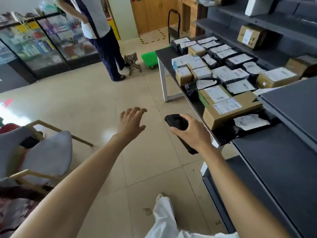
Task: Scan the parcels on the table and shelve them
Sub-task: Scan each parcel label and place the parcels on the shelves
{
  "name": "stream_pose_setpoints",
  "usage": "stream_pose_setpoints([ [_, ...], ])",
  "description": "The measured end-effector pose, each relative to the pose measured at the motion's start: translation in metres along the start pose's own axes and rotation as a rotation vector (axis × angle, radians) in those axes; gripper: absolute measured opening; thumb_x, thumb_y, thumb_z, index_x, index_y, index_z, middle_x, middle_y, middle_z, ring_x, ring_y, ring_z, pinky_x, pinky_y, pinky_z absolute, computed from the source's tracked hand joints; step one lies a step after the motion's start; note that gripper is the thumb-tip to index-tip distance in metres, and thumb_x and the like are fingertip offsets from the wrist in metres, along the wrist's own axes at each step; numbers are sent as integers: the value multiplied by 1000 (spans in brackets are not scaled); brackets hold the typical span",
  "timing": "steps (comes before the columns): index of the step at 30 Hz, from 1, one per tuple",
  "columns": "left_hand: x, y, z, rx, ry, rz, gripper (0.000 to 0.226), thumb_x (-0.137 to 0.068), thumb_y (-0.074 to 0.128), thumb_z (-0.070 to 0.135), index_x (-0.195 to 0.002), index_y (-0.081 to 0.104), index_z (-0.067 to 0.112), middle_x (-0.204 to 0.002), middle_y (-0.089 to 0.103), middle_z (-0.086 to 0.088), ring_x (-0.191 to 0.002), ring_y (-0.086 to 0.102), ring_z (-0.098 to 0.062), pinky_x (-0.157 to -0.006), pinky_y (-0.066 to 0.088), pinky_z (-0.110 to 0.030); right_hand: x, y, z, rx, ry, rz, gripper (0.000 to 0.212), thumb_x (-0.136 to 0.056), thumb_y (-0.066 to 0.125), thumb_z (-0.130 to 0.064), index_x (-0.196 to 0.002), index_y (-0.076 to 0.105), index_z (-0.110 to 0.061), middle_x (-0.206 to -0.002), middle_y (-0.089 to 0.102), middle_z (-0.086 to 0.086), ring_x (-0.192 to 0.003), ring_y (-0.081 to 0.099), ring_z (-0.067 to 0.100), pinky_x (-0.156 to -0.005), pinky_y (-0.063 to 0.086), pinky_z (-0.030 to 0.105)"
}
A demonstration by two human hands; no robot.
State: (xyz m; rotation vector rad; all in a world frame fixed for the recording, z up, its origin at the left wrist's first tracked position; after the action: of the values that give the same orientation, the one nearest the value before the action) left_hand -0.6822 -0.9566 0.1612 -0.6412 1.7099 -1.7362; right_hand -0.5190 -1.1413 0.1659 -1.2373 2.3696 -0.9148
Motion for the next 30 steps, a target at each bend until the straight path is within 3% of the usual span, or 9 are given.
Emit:
stream_pose_setpoints([
  [9, -218, 0, -94, -27, 64, -73, 68, -86, 71, 33, -145, 39, 29, -148, 41, -1, -135, 37, -30, -108, 30, -44, -199, 25, -39, -162, 80, 87, 66, -84, 69, -54, -142, 51, -26, -133, 62, -1, -123, 56, 19, -98, 50, 43],
  [12, -288, 15, -84, 22, 107, -110, 67, -86, 71, 33, -146, 38, 29, -149, 40, -3, -135, 38, -31, -108, 30, -45, -250, 30, -27, -201, 138, 98, 61, -86, 69, -52, -139, 52, -26, -127, 64, -1, -118, 59, 18, -94, 51, 38],
  [21, -486, 70, -35, 16, 260, -171, 70, -87, 71, 35, -147, 35, 30, -151, 38, 0, -138, 35, -28, -112, 28, -46, -454, 7, 19, -258, 256, 120, 59, -84, 67, -56, -134, 55, -26, -125, 62, -5, -117, 56, 17, -96, 48, 43],
  [27, -632, 82, -35, 12, 179, -250, 66, -90, 68, 31, -148, 36, 28, -152, 38, -4, -137, 36, -30, -111, 31, -47, -592, -35, 40, -304, 343, 167, 57, -87, 67, -52, -134, 53, -24, -116, 60, -6, -105, 57, 16, -89, 49, 38],
  [30, -686, 96, -23, 61, 173, -281, 65, -89, 70, 29, -146, 38, 28, -151, 39, -3, -135, 39, -30, -108, 34, -48, -633, -37, 57, -323, 413, 174, 59, -87, 67, -52, -137, 52, -23, -113, 56, -8, -104, 54, 15, -93, 49, 41],
])
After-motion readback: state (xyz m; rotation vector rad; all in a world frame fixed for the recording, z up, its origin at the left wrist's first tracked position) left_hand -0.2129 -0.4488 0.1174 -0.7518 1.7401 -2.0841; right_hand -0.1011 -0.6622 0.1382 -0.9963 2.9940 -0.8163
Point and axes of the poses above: each hand's wrist, its own x-axis away from the middle knuckle, its own y-axis out of the palm, z = x × y, the point moved 1 cm from there along -x, towards the middle knuckle
